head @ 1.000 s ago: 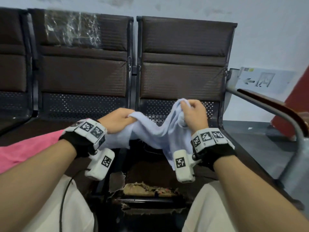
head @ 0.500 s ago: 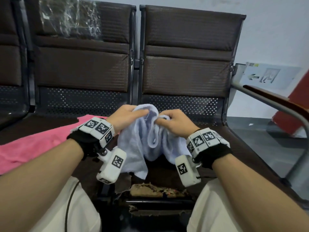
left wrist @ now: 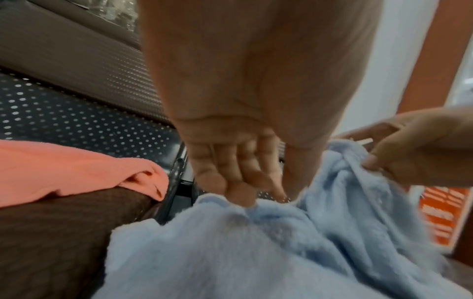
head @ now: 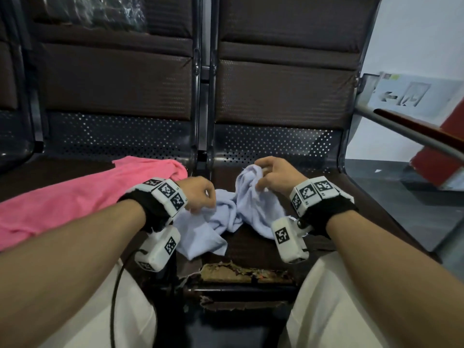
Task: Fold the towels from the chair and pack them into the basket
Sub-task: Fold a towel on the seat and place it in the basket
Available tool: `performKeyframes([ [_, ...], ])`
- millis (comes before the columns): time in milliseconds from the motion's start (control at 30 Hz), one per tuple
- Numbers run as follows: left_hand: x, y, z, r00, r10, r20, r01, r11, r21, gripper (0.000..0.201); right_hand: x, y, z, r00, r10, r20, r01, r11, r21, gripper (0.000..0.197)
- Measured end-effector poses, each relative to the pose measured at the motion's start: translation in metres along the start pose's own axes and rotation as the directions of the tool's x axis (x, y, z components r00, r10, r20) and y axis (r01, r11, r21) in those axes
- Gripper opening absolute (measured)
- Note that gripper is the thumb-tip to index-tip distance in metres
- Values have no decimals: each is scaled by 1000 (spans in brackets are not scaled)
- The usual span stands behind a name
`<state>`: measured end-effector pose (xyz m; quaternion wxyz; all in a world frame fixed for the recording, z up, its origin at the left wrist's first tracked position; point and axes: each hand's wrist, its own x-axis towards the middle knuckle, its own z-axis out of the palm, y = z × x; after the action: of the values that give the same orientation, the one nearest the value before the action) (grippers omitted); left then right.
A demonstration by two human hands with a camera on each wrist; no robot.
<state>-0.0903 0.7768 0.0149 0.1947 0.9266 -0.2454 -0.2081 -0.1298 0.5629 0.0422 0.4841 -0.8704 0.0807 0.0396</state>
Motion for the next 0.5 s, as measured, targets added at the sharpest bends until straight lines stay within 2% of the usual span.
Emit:
performKeyframes([
  [67, -2, 4, 6, 987, 54, 152, -60, 997, 38, 10, 1, 2, 0, 1000, -19, 11, 19, 998, -58, 55],
  [133, -4, 9, 10, 958, 69, 277, -74, 997, 9, 10, 2, 4, -2, 999, -36, -5, 35, 991, -127, 41],
  [233, -7, 14, 15, 914, 58, 401, -76, 997, 28, 12, 1, 9, -3, 998, -57, -38, 46, 967, -250, 25],
  [333, -12, 14, 18, 886, 24, 464, -65, 995, 73, 19, -3, 15, -3, 997, -71, -32, 53, 921, -386, 31],
  [400, -15, 16, 16, 876, 20, 483, -34, 999, 19, 29, -5, 20, -3, 1000, -29, -11, 20, 884, -467, 37],
  [500, -20, 17, 12, 905, 20, 426, 9, 998, -66, 38, -6, 30, 0, 993, 106, 53, -47, 761, -647, 49],
])
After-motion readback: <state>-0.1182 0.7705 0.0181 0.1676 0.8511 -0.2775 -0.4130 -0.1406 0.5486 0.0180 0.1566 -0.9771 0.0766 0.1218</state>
